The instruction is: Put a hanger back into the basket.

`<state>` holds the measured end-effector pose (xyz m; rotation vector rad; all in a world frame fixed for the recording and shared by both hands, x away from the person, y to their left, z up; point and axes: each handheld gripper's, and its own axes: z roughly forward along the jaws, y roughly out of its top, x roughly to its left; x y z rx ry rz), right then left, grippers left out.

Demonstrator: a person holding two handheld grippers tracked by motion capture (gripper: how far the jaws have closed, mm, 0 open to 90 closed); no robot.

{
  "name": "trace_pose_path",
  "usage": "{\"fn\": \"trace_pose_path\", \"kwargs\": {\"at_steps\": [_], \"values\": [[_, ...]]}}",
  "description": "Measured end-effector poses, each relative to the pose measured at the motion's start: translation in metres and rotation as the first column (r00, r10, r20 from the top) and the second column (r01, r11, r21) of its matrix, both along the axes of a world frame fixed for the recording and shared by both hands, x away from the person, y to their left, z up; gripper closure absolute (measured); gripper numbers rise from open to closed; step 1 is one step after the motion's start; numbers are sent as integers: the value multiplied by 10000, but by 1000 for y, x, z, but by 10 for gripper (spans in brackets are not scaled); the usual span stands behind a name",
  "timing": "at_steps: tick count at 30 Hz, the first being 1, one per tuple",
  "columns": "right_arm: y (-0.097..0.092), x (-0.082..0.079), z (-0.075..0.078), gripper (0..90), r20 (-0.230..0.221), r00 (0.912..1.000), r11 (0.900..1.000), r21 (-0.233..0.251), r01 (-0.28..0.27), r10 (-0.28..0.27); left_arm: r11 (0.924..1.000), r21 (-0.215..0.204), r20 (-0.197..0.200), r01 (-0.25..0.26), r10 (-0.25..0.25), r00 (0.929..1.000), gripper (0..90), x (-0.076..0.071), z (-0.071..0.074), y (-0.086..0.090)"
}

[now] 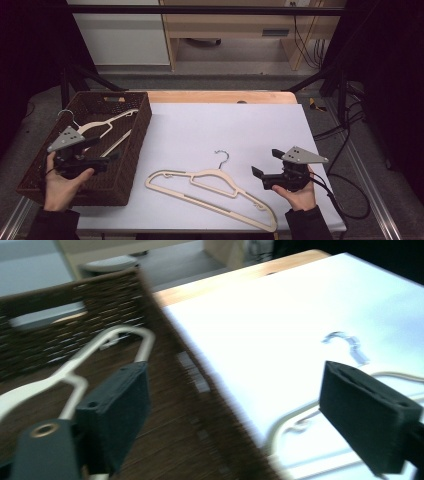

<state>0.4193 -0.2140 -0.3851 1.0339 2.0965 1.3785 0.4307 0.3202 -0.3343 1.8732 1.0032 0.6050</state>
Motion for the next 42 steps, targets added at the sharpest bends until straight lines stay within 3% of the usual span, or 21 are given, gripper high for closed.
{"fn": "trace_pose_path", "kwargs": {"at_steps": [1, 2, 9, 14, 19, 23, 25, 32, 33, 34, 39, 40, 41, 42], "values": [[-1, -1, -1, 92, -34, 10000, 10000, -2, 9, -9, 10000, 0, 0, 0, 0, 10000, 109, 0, 0, 0], [-1, -1, -2, 92, -46, 10000, 10000, -8, 9, -9, 9998, -53, 161, 174, -173, 9997, 97, -4, -1, -14], [-8, -3, -9, 120, -451, 9987, 9991, -345, -248, 232, 9972, -161, 469, 732, -723, 9963, 64, -17, -10, -59], [-10, -3, -17, 142, -891, 9958, 9977, -622, -272, 216, 9922, 67, 432, 1245, -1247, 9913, 62, -23, -19, -86], [-6, -3, -23, 180, -1338, 9903, 9933, -1035, -522, 381, 9846, 275, 155, 1729, -1733, 9847, 60, -22, -33, -107], [-2, -6, -29, 207, -1643, 9851, 9860, -1489, -747, 498, 9838, 229, 88, 1777, -1779, 9840, 53, -22, -45, -111], [1, -7, -33, 232, -1794, 9822, 9820, -1678, -868, 561, 9820, 340, -204, 1859, -1852, 9825, 55, -20, -53, -111], [10, -12, -52, 300, -2605, 9601, 9609, -2240, -1629, 1020, 9855, 271, -379, 1672, -1662, 9854, 68, -18, -61, -102], [10, -12, -52, 300, -2605, 9601, 9609, -2240, -1629, 1020, 9855, 271, -379, 1672, -1662, 9854, 68, -18, -61, -102], [13, -13, -59, 343, -2849, 9517, 9531, -2385, -1862, 1146, 9867, 245, -442, 1606, -1594, 9862, 68, -18, -62, -100], [21, -11, -70, 427, -3456, 9311, 9439, -2530, -2121, 1167, 9855, 258, -428, 1674, -1663, 9852, 68, -18, -63, -100], [20, -10, -73, 451, -3474, 9282, 9383, -2573, -2311, 1333, 9851, 295, -443, 1694, -1681, 9848, 68, -18, -63, -100], [22, -10, -75, 477, -3516, 9266, 9405, -2501, -2302, 1333, 9852, 279, -451, 1693, -1680, 9848, 68, -18, -63, -101], [21, -9, -76, 501, -3558, 9238, 9361, -2553, -2419, 1417, 9850, 278, -463, 1701, -1687, 9846, 69, -18, -64, -101]]}}
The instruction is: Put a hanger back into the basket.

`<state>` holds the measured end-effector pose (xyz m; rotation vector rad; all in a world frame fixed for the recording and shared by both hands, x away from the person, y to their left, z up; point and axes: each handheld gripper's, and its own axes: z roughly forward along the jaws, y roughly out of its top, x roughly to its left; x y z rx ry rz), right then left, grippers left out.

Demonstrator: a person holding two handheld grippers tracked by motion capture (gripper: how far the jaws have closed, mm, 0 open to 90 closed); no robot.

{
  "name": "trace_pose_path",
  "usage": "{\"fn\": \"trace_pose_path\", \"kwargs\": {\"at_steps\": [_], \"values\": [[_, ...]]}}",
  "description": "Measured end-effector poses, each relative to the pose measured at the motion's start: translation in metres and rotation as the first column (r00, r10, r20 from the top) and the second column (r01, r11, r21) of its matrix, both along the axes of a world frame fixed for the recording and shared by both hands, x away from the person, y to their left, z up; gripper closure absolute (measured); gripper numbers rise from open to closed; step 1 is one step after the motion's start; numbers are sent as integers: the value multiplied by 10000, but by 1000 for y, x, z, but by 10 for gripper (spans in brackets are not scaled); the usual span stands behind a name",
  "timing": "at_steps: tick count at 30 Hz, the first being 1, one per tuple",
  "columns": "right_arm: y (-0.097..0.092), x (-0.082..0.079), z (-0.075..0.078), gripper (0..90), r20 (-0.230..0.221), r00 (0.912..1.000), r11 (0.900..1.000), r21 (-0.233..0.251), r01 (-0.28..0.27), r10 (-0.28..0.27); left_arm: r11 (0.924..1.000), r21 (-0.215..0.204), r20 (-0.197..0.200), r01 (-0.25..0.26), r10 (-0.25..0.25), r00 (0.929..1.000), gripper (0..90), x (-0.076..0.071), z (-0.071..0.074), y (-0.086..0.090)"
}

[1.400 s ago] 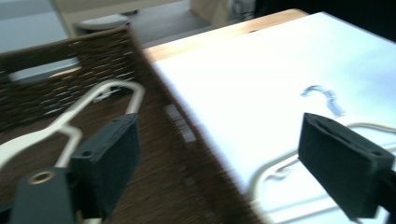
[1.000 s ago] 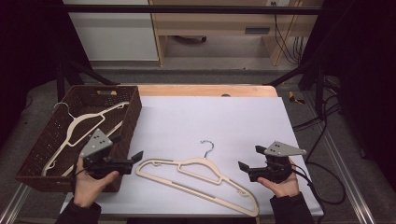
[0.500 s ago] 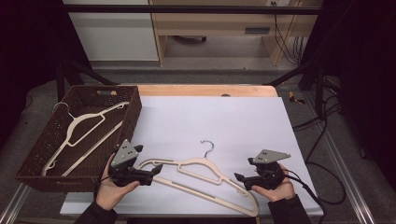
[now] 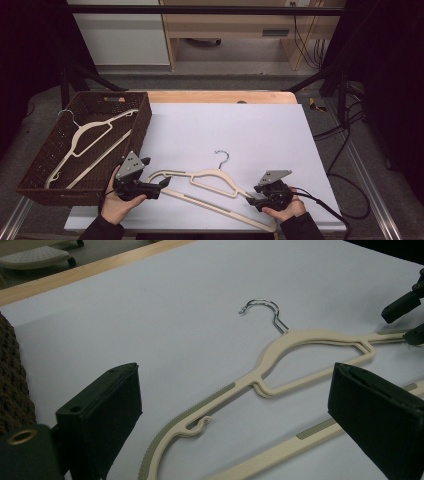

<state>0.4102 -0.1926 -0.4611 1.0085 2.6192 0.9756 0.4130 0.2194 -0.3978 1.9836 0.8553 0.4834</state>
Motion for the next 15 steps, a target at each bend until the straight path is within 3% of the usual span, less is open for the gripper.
{"fn": "trace_pose_path", "kwargs": {"at_steps": [2, 3, 6, 9, 15], "values": [[3, -1, -1, 543, -332, 9994, 9999, 65, 134, -131, 10000, 32, -15, 27, -27, 10000, 68, 1, 0, 0], [3, 1, -3, 566, -143, 9999, 10000, -3, 20, -20, 10000, 18, -11, 12, -12, 10000, 68, 1, 0, 0], [5, 0, -5, 630, -316, 9995, 9996, -273, 51, -59, 10000, 19, -6, 20, -20, 10000, 68, 1, -1, 0], [6, 0, -7, 701, -98, 9999, 9990, -447, 74, -78, 10000, 28, -26, 18, -18, 10000, 67, 2, -1, 0], [5, 2, -7, 778, -85, 9993, 9987, -359, -374, 371, 9999, 94, -90, 81, -80, 9999, 67, 3, -3, -2]]}}
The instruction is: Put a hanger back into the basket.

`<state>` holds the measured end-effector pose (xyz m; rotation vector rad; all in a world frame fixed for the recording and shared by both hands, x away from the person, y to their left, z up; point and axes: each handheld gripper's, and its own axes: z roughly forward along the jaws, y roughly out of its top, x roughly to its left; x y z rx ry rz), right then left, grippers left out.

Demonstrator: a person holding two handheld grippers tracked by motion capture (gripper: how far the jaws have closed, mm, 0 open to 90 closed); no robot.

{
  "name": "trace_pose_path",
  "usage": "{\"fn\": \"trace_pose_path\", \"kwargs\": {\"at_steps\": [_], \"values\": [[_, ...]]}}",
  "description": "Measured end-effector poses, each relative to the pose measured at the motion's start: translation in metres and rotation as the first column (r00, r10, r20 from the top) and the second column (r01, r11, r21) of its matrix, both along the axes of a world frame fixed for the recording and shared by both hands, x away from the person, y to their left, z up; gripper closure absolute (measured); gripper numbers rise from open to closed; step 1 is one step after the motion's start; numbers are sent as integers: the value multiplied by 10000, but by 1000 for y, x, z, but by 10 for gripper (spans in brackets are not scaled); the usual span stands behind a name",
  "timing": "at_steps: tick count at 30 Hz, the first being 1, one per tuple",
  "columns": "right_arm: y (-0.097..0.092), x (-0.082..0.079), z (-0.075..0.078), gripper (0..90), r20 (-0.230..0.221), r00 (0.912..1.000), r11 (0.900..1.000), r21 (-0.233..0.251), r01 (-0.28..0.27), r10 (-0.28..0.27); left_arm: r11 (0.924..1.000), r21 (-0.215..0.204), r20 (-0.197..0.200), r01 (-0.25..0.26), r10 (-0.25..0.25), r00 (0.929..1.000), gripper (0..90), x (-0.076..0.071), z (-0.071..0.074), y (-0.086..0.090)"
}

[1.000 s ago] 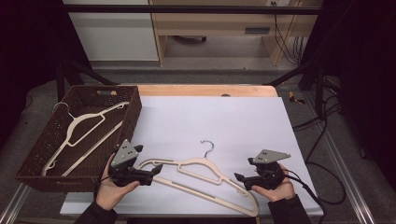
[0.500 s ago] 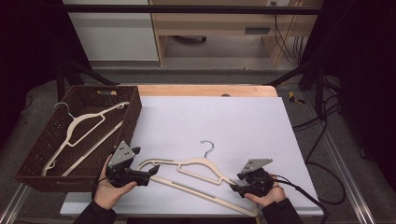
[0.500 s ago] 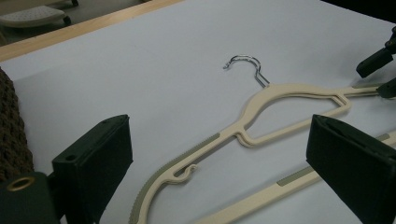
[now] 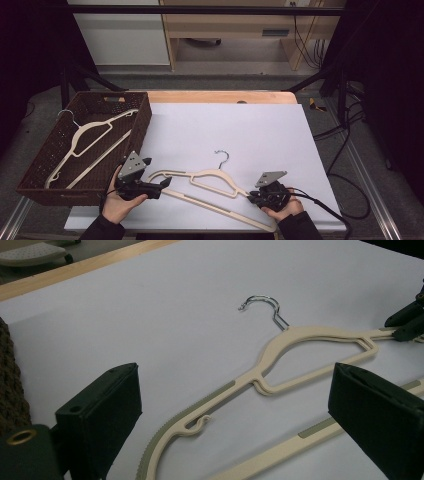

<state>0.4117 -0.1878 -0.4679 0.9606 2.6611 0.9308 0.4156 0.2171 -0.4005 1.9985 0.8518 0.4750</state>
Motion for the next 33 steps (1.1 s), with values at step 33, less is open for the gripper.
{"fn": "trace_pose_path", "kwargs": {"at_steps": [33], "values": [[-3, -5, 33, 793, 742, 9960, 9983, 273, -516, 494, 9744, 1437, -1229, 1727, -1556, 9801, 129, 45, -20, -80]]}}
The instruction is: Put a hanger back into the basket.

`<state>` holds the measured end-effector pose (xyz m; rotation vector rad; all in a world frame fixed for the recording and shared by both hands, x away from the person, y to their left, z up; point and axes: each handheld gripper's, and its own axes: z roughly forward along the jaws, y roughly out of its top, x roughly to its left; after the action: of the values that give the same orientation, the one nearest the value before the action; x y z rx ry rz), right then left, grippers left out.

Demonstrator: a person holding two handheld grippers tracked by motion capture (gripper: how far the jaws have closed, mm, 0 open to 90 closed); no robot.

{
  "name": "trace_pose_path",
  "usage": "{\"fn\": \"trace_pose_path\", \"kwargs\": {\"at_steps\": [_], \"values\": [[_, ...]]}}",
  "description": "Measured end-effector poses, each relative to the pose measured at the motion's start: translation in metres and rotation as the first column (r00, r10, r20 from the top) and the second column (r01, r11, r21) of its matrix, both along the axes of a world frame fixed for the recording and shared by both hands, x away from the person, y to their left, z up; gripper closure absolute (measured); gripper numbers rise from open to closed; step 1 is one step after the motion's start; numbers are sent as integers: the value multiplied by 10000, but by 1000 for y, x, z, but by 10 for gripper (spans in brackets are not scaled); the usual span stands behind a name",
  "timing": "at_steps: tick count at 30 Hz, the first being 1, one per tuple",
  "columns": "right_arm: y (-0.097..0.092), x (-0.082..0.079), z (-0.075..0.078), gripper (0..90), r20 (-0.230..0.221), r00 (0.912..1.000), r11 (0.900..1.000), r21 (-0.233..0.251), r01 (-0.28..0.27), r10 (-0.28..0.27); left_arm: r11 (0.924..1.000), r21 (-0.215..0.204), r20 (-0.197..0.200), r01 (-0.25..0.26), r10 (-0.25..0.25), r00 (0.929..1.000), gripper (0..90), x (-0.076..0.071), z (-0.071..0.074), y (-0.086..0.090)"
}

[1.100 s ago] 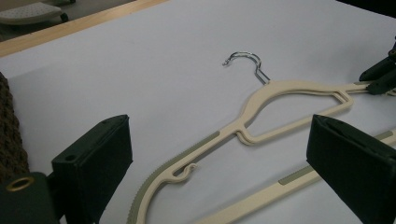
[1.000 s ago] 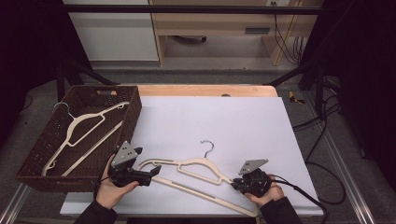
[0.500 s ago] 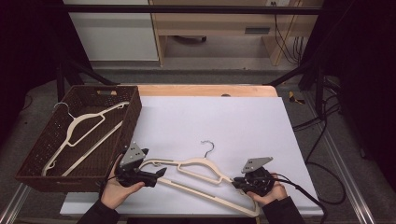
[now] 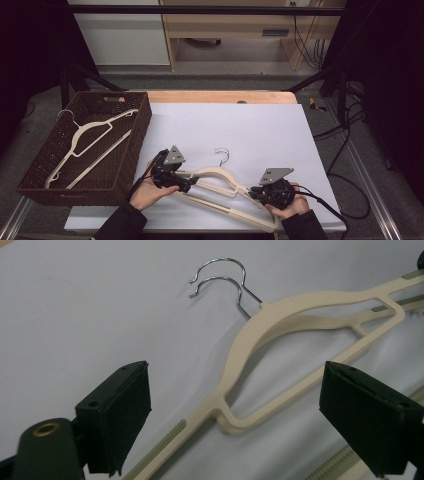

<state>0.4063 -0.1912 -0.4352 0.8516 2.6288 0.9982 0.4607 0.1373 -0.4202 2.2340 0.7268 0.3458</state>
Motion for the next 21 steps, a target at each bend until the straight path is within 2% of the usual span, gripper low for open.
{"fn": "trace_pose_path", "kwargs": {"at_steps": [3, 5, 7, 9, 14, 18, 21], "values": [[-1, 0, 3, 792, 23, 10000, 10000, -26, 4, -4, 9997, 199, -337, 156, -149, 9993, 171, 10, -7, -11], [-1, -1, 3, 792, 18, 10000, 10000, -3, 79, -79, 9993, 306, -404, 205, -193, 9990, 190, 13, -8, -14], [-1, -1, 4, 792, 12, 9999, 9999, -17, 101, -101, 9972, 626, -653, 409, -368, 9972, 221, 22, -15, -22], [-1, -1, 5, 792, 9, 9999, 9999, -31, 128, -128, 9963, 708, -770, 497, -442, 9961, 247, 28, -18, -26], [-1, -1, 6, 793, 95, 10000, 10000, -16, 29, -29, 9932, 894, -895, 746, -666, 9938, 389, 38, -28, -33], [-1, -2, 7, 792, 130, 9999, 9999, 91, 49, -51, 9873, 1144, -1054, 1098, -978, 9896, 458, 42, -32, -36], [-1, -3, 8, 792, 132, 9999, 9999, 84, 74, -75, 9852, 1245, -1123, 1180, -1041, 9882, 504, 45, -36, -40]]}}
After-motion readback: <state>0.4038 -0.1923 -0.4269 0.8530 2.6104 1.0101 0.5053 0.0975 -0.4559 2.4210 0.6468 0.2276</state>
